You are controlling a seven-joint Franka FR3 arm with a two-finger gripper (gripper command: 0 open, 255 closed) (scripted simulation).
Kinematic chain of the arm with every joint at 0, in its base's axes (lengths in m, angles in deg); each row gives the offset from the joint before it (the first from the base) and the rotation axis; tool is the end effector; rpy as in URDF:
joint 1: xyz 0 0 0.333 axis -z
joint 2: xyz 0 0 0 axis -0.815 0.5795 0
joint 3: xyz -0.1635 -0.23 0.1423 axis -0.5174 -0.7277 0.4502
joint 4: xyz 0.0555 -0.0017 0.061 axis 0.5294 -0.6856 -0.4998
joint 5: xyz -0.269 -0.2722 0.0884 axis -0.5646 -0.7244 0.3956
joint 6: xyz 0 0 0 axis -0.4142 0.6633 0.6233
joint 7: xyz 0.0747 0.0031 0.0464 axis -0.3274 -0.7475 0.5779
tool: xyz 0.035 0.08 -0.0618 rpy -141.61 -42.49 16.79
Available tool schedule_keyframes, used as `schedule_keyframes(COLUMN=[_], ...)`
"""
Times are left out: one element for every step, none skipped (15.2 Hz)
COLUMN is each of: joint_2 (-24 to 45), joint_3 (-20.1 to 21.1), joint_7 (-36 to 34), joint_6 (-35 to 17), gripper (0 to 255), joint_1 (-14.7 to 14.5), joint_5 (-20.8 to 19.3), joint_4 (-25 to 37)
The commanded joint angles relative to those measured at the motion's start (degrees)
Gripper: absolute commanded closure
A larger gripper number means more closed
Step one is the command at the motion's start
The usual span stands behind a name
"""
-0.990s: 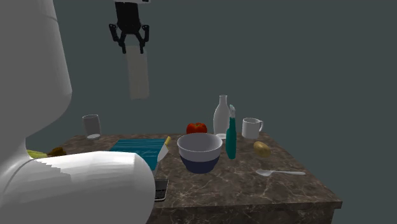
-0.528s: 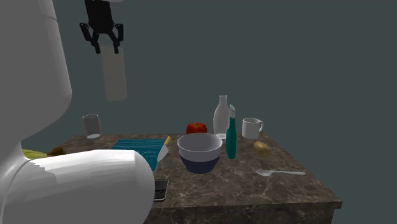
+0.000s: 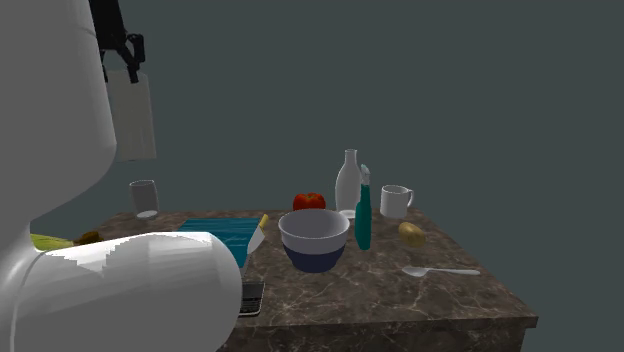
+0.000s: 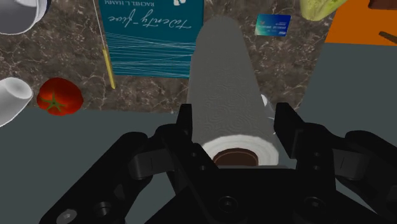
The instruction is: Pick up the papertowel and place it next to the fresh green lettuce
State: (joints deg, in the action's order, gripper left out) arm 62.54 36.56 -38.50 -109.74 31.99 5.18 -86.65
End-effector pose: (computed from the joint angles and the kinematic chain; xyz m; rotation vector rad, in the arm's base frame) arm 0.5043 0.2275 0.6979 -3.1231 -0.0560 -0.3180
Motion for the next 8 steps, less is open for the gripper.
schedule_keyframes(joint_2=[0.83, 1.64, 2.55, 2.14, 1.73, 1.38, 1.04, 0.72], joint_3=[1.48, 2.19, 2.90, 2.86, 2.84, 2.82, 2.80, 2.79], joint_7=[-2.92, -4.27, -5.66, -5.71, -5.76, -5.81, -5.86, -5.92], joint_6=[0.63, 0.98, 1.38, 0.45, -0.46, -1.35, -2.24, -3.12], gripper=[255, 255, 255, 255, 255, 255, 255, 255], joint_1=[-1.43, -2.13, -2.87, -2.86, -2.83, -2.80, -2.78, -2.76], joint_5=[-0.58, -0.90, -1.25, -1.21, -1.16, -1.13, -1.10, -1.07], joint_4=[1.23, 2.26, 3.43, 2.09, 0.77, -0.47, -1.70, -2.89])
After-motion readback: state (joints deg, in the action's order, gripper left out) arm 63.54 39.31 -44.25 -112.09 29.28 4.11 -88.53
